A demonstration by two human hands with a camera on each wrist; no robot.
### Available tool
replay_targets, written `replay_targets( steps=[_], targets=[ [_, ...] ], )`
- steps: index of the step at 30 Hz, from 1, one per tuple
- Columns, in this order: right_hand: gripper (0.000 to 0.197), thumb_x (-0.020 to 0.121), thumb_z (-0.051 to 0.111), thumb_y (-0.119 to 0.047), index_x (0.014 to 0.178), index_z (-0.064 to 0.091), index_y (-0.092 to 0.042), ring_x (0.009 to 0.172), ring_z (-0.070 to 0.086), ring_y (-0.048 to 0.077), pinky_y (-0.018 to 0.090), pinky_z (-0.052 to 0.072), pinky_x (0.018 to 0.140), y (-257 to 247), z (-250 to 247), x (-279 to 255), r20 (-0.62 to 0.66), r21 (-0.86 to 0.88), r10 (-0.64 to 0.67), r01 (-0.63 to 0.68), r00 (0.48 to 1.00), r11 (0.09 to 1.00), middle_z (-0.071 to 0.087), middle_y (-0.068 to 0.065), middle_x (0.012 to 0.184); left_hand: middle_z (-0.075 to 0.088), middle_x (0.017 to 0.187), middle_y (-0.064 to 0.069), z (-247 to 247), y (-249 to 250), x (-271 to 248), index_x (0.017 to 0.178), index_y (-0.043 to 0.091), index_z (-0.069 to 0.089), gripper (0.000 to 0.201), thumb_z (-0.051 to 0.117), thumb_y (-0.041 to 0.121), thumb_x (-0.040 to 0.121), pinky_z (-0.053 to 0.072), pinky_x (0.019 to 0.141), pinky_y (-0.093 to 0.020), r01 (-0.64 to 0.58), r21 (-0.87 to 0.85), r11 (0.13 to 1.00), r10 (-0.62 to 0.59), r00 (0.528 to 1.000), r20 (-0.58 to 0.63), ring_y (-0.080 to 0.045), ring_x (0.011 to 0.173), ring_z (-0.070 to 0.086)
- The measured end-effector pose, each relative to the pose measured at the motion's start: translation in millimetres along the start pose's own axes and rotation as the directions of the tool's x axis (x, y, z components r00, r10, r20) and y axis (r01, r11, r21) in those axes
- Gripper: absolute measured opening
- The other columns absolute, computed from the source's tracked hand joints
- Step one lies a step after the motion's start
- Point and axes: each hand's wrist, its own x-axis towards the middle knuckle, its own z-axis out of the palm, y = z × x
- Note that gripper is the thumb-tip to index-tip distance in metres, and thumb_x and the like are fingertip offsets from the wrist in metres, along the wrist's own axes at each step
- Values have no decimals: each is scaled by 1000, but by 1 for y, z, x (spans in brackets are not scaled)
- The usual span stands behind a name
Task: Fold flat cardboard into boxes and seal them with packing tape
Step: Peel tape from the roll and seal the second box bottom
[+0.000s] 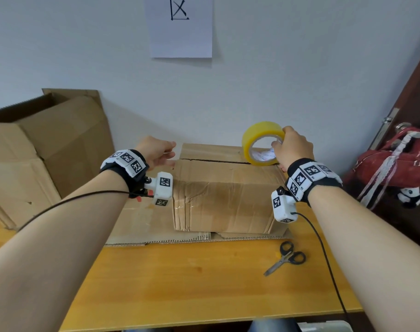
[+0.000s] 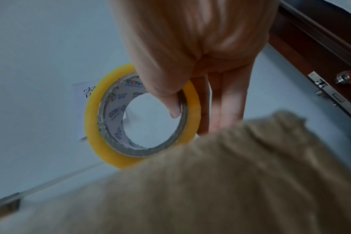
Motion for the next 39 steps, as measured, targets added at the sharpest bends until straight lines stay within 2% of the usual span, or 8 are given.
replay_targets(
  steps=[2, 5, 12, 17, 22, 26, 36, 39],
  targets=[
    [26, 100, 49, -24, 123, 51, -12, 100, 60, 42, 37, 44, 74, -2, 0, -2, -5, 3, -6, 6, 1000, 1000, 63, 15, 103, 54, 85, -6, -3, -1, -1, 96, 0, 59, 10, 64, 9, 97, 58, 47, -31, 10, -19, 1000, -10, 1000, 7, -14, 72, 62],
    [19, 99, 46, -22, 116, 51, -14, 91, 61, 43, 50, 58, 72, -5, -1, -5, -17, 40, -16, 16, 1000, 999, 62, 14, 94, 50, 87, -6, -7, 0, -2, 106, -1, 59, 14, 62, 10, 99, 59, 48, -37, 5, -79, 997, -4, 1000, 12, -16, 75, 62],
    [19, 101, 43, -19, 118, 49, -14, 85, 60, 40, 53, 59, 69, -7, -7, -7, -27, 5, -38, 38, 999, 999, 55, 11, 84, 52, 82, -4, -24, 9, -7, 92, 5, 61, 10, 63, 13, 99, 61, 60, -55, 24, -98, 995, -23, 1000, 14, -17, 79, 58],
    [23, 98, 42, -10, 119, 48, -17, 81, 58, 38, 52, 59, 67, -8, -8, -6, -39, -24, -39, 38, 998, 999, 48, 6, 74, 48, 72, -2, -31, 8, -9, 88, 6, 58, 14, 61, 12, 100, 59, 48, -38, 34, -88, 996, -36, 999, -22, -12, 65, 53],
    [25, 95, 38, -8, 114, 46, -23, 70, 65, 39, 49, 61, 64, -2, -8, -1, -53, -51, -83, 80, 995, 995, 57, 12, 79, 51, 72, 0, -52, 2, -5, 88, 8, 58, 14, 65, 16, 97, 55, 44, -28, 97, -77, 992, -100, 994, -43, -10, 59, 51],
    [23, 95, 41, -10, 112, 47, -25, 69, 66, 38, 49, 61, 62, -1, -3, -1, -52, -40, -76, 74, 996, 996, 60, 12, 81, 54, 64, 2, -55, -9, 0, 85, 9, 61, 15, 68, 16, 95, 61, 55, -34, 127, -65, 990, -129, 991, -22, -7, 50, 48],
    [20, 96, 44, -18, 112, 45, -29, 73, 67, 39, 50, 61, 66, 5, 2, 2, -52, -3, -36, 36, 998, 999, 64, 13, 88, 55, 59, 8, -56, -32, 8, 83, 18, 61, 15, 70, 22, 94, 56, 51, -27, 213, -21, 977, -212, 977, 36, -4, 47, 42],
    [19, 96, 45, -18, 111, 44, -30, 74, 68, 40, 50, 61, 66, 5, 4, 3, -52, -1, -30, 30, 998, 1000, 64, 13, 88, 56, 58, 11, -57, -37, 9, 84, 20, 60, 14, 69, 24, 94, 52, 56, -27, 216, -30, 976, -215, 976, 41, -3, 43, 40]
  ],
)
